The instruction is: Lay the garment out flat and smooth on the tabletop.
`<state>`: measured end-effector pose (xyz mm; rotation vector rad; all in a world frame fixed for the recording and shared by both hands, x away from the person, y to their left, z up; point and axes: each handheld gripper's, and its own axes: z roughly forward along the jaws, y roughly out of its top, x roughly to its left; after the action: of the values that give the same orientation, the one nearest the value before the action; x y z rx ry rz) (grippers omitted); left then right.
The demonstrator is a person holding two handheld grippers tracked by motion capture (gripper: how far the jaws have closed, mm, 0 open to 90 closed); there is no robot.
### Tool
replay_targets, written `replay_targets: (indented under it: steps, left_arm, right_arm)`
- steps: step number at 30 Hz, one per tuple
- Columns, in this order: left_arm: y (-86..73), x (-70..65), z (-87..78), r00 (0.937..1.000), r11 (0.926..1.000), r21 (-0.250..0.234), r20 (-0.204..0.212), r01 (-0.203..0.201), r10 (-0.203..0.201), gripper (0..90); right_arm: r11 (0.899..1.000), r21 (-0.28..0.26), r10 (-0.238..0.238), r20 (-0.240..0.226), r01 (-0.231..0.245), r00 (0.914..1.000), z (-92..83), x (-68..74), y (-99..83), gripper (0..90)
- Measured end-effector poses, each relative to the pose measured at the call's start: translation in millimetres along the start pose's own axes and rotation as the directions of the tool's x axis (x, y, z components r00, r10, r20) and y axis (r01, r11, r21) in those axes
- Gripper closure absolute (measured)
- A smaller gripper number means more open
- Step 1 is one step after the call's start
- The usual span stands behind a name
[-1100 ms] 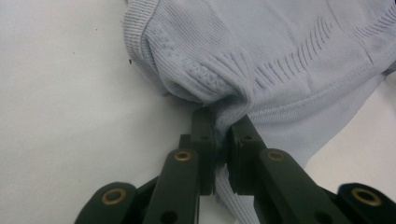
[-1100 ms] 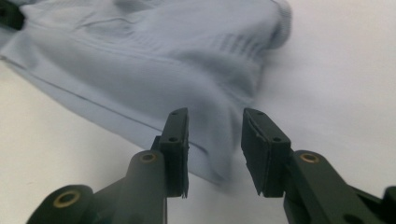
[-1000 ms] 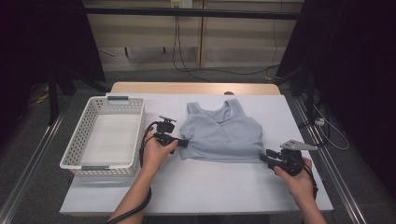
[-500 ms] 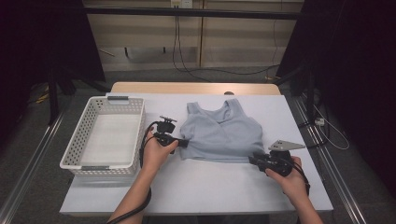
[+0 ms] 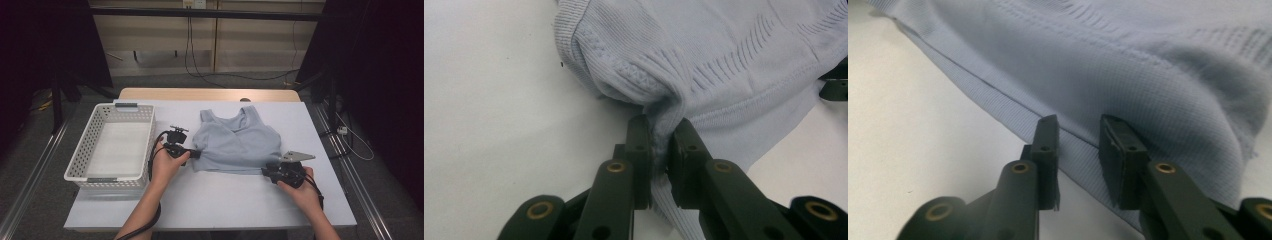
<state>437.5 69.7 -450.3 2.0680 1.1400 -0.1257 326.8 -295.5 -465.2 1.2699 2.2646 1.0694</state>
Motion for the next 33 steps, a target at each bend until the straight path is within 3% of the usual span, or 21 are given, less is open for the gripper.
replay_targets:
  steps: [2,5,10,13,15,20,28,33]
  left_arm:
    - [-0.1,-0.6,-0.1,1.0000,1.0000,0.001,-0.003,-0.004,0.004,80.1]
    - [-0.5,-0.9,-0.4,1.0000,1.0000,-0.002,-0.005,-0.004,0.004,79.1]
    - [-0.9,-2.3,-4.3,0.9998,0.9999,0.000,-0.010,-0.015,0.015,77.1]
    - [-0.6,-3.5,-6.2,0.9999,0.9999,0.004,-0.012,-0.012,0.013,76.8]
    - [-0.6,-4.3,-7.3,0.9998,0.9999,0.008,-0.008,-0.015,0.015,76.7]
    - [-2.0,-8.0,-10.5,0.9996,0.9996,0.028,0.027,-0.002,0.001,81.1]
    - [-3.9,-13.9,-20.4,0.9973,0.9976,0.065,0.068,0.023,-0.027,84.9]
    - [-6.7,-17.4,-26.9,0.9980,0.9967,0.081,0.062,-0.001,-0.004,84.5]
  right_arm:
    - [1.000,0.005,-0.006,-0.003,0.006,1.0000,0.2,1.4,0.6,74.4]
    - [1.000,0.006,0.002,-0.029,-0.002,0.9996,1.5,2.0,0.6,87.8]
    - [1.000,0.020,-0.006,-0.016,0.006,0.9999,1.8,4.0,2.9,89.7]
    - [0.999,0.042,-0.002,-0.042,0.003,0.9991,-1.5,2.5,4.5,89.9]
    - [0.999,0.034,0.018,-0.059,-0.016,0.9981,-6.5,0.5,5.0,90.0]
    - [1.000,-0.019,0.012,-0.061,-0.013,0.9981,-22.1,0.5,5.8,90.0]
    - [1.000,-0.017,0.015,-0.076,-0.016,0.9970,-33.2,1.2,7.1,90.0]
    - [1.000,-0.015,0.003,-0.074,-0.004,0.9973,-41.1,-0.3,10.5,90.0]
